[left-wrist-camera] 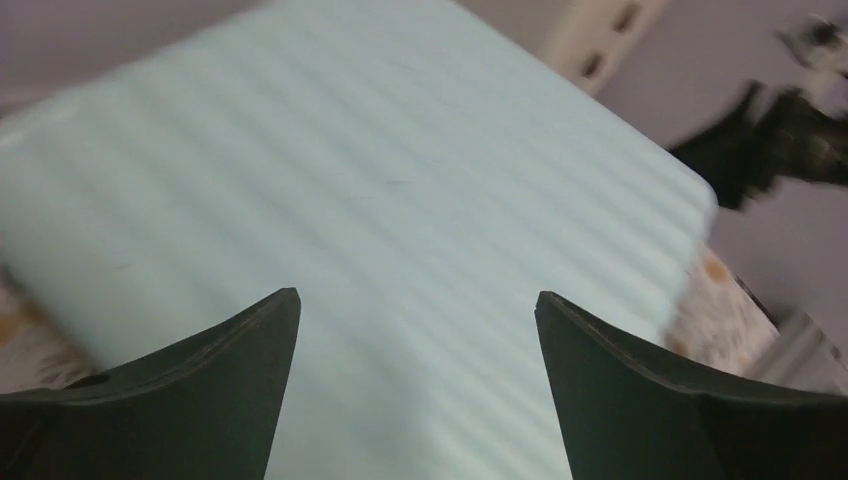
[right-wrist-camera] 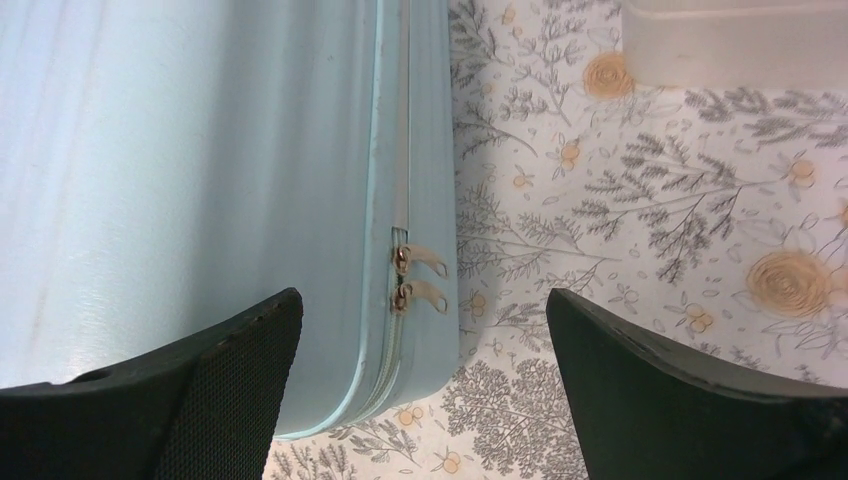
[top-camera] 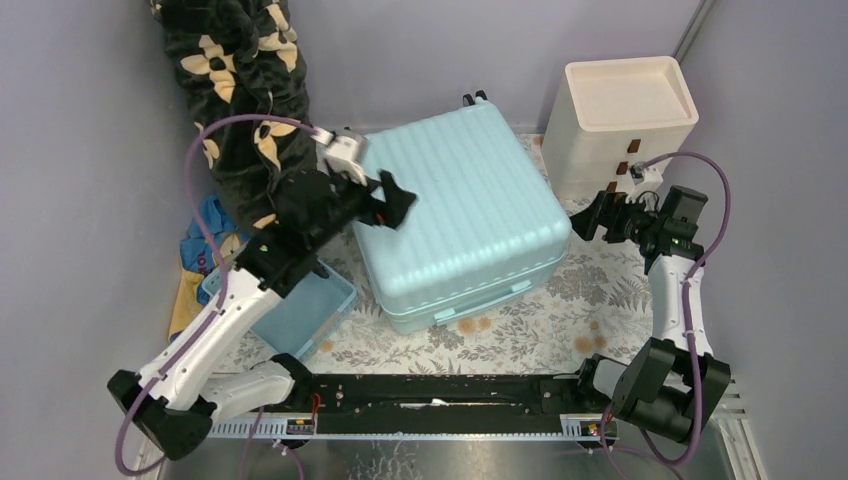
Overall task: Open, take out, and arrange the luggage
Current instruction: Adjust the luggage at the center of the board, then unzip the luggage at the center of the board.
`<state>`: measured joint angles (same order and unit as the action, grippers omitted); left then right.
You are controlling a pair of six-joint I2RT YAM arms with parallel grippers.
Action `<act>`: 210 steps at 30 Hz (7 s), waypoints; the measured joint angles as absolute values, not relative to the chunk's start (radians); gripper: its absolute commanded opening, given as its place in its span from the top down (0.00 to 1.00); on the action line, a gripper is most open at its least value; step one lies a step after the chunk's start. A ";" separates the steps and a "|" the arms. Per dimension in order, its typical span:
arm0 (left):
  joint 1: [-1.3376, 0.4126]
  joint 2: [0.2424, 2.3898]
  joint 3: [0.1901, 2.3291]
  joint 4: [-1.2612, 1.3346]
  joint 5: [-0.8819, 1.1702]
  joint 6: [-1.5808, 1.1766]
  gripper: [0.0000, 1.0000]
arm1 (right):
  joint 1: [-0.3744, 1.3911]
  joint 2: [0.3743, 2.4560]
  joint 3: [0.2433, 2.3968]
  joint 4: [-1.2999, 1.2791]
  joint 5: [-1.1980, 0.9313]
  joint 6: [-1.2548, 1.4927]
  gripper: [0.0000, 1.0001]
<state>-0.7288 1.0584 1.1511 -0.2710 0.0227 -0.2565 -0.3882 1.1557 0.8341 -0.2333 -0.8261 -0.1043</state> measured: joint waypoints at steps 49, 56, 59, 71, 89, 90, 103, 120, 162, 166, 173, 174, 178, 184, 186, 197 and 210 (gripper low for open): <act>-0.140 1.908 1.588 -0.334 0.124 -0.417 0.98 | -0.300 1.431 1.169 -0.752 -0.995 -0.676 0.62; -0.149 2.012 1.723 -0.340 0.116 -0.424 0.82 | -0.239 1.378 1.129 -0.734 -0.932 -0.745 0.61; -0.141 2.040 1.778 -0.361 0.069 -0.424 0.77 | -0.172 1.337 1.099 -0.706 -0.888 -0.752 0.60; -0.056 1.750 1.628 -0.355 0.062 -0.418 0.48 | 0.127 1.279 0.991 -0.643 -0.888 -0.628 0.57; -0.094 0.986 0.974 -0.202 0.472 -0.441 0.45 | 0.298 1.315 1.012 -0.566 -0.878 -0.471 0.40; -0.128 0.968 0.950 -0.203 0.481 -0.453 0.49 | 0.282 1.299 0.998 -0.545 -0.886 -0.473 0.40; -0.488 0.792 0.904 -0.432 0.357 -0.468 0.94 | 0.203 1.264 0.915 -0.240 -0.879 -0.231 0.46; -0.511 1.148 0.927 -0.582 0.020 -0.461 0.91 | 0.181 1.365 1.000 -0.230 -0.824 -0.125 0.43; -0.497 0.709 0.569 0.115 0.421 -0.472 0.01 | -0.098 1.223 0.691 -0.526 -1.304 -1.072 0.17; -0.497 0.742 0.570 0.195 0.489 -0.414 0.01 | -0.097 1.250 0.691 -0.570 -1.304 -1.164 0.26; -0.497 0.768 0.528 0.419 0.563 -0.419 0.01 | -0.091 1.292 0.691 -0.568 -1.313 -1.207 0.46; -0.497 0.768 0.506 0.469 0.574 -0.439 0.01 | -0.087 1.309 0.693 -0.561 -1.311 -1.198 0.47; -0.497 0.778 0.443 0.583 0.603 -0.506 0.01 | -0.039 1.349 0.694 -0.523 -1.298 -1.153 0.52; -0.498 0.795 0.436 0.668 0.614 -0.563 0.01 | 0.054 1.368 0.696 -0.389 -1.256 -0.992 0.52; -0.498 0.800 0.436 0.689 0.614 -0.568 0.01 | 0.056 1.370 0.696 -0.328 -1.232 -0.922 0.52; -0.502 0.867 0.437 0.713 0.632 -0.572 0.01 | 0.059 1.372 0.694 -0.155 -1.192 -0.709 0.51; -0.510 0.865 0.437 0.714 0.632 -0.570 0.01 | 0.059 1.395 0.796 -0.535 -1.208 -1.111 0.51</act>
